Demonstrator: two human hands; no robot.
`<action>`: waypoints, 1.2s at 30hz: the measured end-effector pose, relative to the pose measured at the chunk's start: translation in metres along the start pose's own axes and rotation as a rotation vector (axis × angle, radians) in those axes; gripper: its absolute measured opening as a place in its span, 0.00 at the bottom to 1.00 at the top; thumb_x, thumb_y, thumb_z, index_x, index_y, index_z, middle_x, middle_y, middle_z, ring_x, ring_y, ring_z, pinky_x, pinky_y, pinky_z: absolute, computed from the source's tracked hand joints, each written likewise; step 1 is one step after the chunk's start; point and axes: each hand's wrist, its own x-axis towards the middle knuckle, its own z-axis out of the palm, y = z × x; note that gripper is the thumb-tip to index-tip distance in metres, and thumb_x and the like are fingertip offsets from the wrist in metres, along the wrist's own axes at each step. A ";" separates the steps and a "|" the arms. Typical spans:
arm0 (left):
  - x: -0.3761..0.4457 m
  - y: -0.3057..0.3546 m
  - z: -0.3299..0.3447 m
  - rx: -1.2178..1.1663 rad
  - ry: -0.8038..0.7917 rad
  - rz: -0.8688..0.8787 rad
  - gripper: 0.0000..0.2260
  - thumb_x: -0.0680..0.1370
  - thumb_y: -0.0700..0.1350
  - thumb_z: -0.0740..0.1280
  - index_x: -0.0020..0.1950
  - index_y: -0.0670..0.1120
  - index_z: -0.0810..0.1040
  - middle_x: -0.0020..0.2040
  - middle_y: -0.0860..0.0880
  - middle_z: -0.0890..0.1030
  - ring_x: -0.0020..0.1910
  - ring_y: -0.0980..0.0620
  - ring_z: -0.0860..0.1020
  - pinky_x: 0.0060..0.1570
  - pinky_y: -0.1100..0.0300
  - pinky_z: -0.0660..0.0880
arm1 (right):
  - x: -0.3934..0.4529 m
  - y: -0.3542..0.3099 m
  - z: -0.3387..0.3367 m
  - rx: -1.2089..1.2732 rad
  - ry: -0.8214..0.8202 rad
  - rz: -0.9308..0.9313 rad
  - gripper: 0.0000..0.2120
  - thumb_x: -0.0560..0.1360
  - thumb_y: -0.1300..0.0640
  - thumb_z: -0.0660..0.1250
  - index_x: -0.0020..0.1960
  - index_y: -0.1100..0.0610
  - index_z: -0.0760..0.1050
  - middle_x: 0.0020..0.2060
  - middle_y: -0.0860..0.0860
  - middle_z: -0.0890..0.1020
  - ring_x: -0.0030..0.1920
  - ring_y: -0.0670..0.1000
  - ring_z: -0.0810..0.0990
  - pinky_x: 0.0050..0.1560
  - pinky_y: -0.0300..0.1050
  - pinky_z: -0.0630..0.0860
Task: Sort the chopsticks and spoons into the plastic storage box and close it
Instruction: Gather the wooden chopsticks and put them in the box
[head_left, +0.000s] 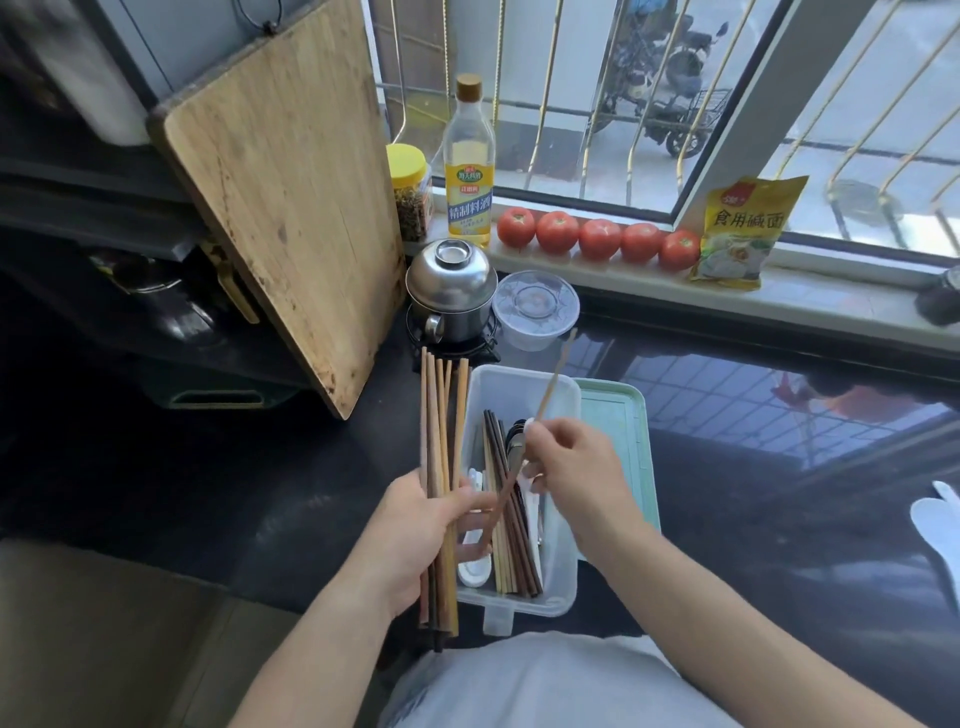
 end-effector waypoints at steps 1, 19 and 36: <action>0.003 -0.001 -0.004 0.000 0.065 0.001 0.06 0.83 0.39 0.67 0.57 0.37 0.77 0.49 0.40 0.86 0.47 0.43 0.86 0.45 0.42 0.85 | 0.007 -0.004 -0.009 -0.023 0.146 -0.058 0.09 0.80 0.56 0.65 0.43 0.57 0.79 0.33 0.50 0.83 0.35 0.50 0.83 0.38 0.48 0.80; -0.006 0.005 -0.025 -0.067 0.147 0.039 0.05 0.84 0.42 0.65 0.60 0.46 0.74 0.48 0.38 0.85 0.39 0.44 0.84 0.42 0.47 0.84 | 0.030 0.029 0.027 -0.855 -0.235 -0.169 0.11 0.80 0.54 0.59 0.45 0.58 0.75 0.41 0.55 0.83 0.44 0.59 0.82 0.43 0.48 0.78; -0.009 0.002 -0.002 0.039 -0.036 0.045 0.07 0.83 0.41 0.67 0.60 0.44 0.81 0.47 0.42 0.87 0.43 0.42 0.86 0.42 0.49 0.84 | -0.010 -0.004 0.014 -0.230 -0.343 -0.074 0.15 0.80 0.50 0.67 0.38 0.55 0.79 0.30 0.50 0.80 0.31 0.47 0.78 0.38 0.49 0.80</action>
